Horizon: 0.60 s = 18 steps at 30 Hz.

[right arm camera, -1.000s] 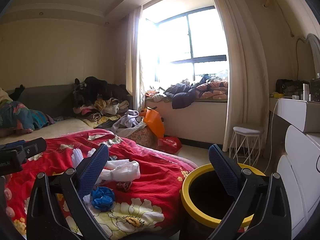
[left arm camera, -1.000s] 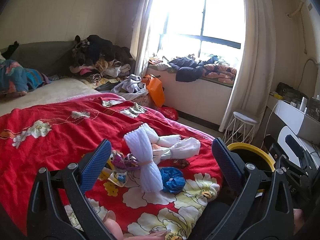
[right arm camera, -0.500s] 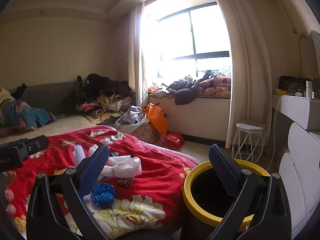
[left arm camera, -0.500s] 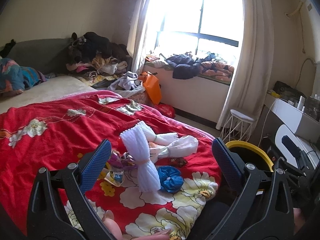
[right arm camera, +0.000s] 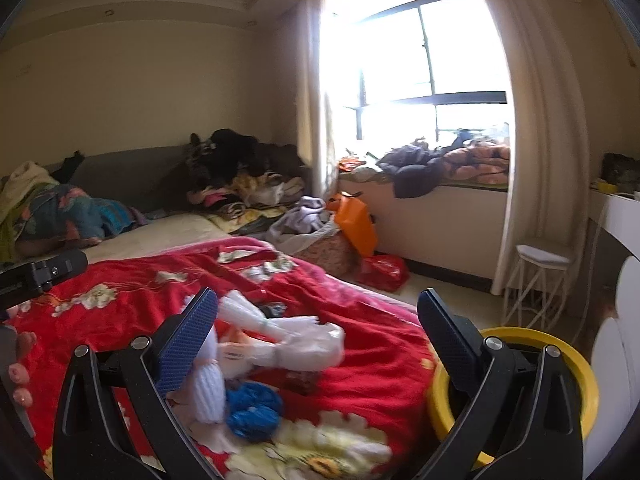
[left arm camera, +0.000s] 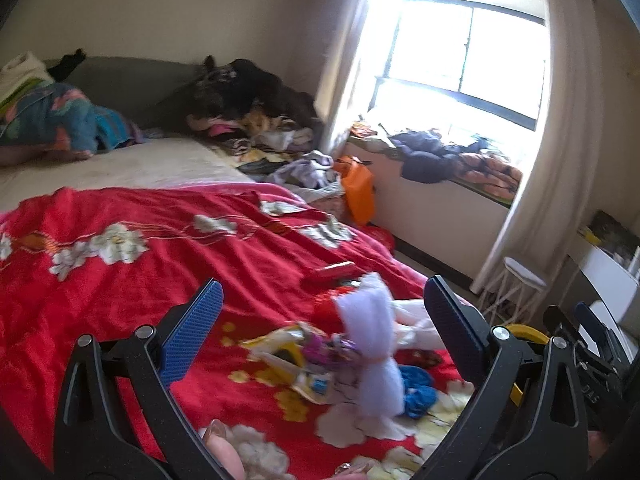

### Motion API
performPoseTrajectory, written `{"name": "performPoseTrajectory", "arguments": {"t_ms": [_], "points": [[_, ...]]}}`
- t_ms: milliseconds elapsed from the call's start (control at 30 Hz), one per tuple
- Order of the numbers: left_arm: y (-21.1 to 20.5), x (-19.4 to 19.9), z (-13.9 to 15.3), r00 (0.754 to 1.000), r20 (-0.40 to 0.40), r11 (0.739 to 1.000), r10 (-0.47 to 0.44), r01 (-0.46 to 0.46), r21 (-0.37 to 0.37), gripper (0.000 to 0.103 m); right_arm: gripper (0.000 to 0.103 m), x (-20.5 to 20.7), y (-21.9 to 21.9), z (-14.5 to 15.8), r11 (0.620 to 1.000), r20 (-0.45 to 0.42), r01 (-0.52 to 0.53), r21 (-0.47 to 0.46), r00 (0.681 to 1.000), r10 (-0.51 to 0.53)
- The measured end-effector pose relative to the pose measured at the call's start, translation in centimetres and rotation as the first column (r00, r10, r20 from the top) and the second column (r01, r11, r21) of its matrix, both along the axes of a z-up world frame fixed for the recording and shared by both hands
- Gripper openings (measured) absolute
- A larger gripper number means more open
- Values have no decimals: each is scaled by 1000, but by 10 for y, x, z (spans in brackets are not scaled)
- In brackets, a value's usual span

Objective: Collect trash
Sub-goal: 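Grasp the white rope bundle with the left tool while the right tool grasps the white plastic bag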

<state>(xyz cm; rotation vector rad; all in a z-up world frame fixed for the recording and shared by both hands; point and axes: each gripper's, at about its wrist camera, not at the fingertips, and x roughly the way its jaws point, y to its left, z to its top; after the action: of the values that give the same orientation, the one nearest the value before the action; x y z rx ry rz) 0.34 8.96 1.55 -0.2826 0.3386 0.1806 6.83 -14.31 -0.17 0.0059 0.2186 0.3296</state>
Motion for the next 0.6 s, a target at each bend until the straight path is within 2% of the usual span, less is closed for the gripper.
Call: {"name": "performPoseTrajectory", "arguments": {"t_ms": [133, 267, 333, 433, 600], "points": [[20, 2, -1, 999, -10, 999, 36, -36, 3, 93, 97, 15, 22, 4, 999, -11, -44, 14, 999, 44], [30, 11, -6, 1000, -11, 1000, 22, -21, 22, 93, 97, 31, 37, 3, 998, -16, -56, 8, 998, 56], [30, 20, -10, 999, -29, 1000, 17, -16, 26, 93, 97, 47, 42, -1, 999, -53, -54, 2, 997, 54], [24, 39, -16, 997, -61, 999, -46, 47, 21, 93, 97, 73, 44, -8, 1000, -107, -25, -3, 994, 24], [1, 75, -31, 983, -123, 991, -134, 136, 12, 93, 97, 119, 33, -30, 1000, -247, 23, 2, 969, -21]]}}
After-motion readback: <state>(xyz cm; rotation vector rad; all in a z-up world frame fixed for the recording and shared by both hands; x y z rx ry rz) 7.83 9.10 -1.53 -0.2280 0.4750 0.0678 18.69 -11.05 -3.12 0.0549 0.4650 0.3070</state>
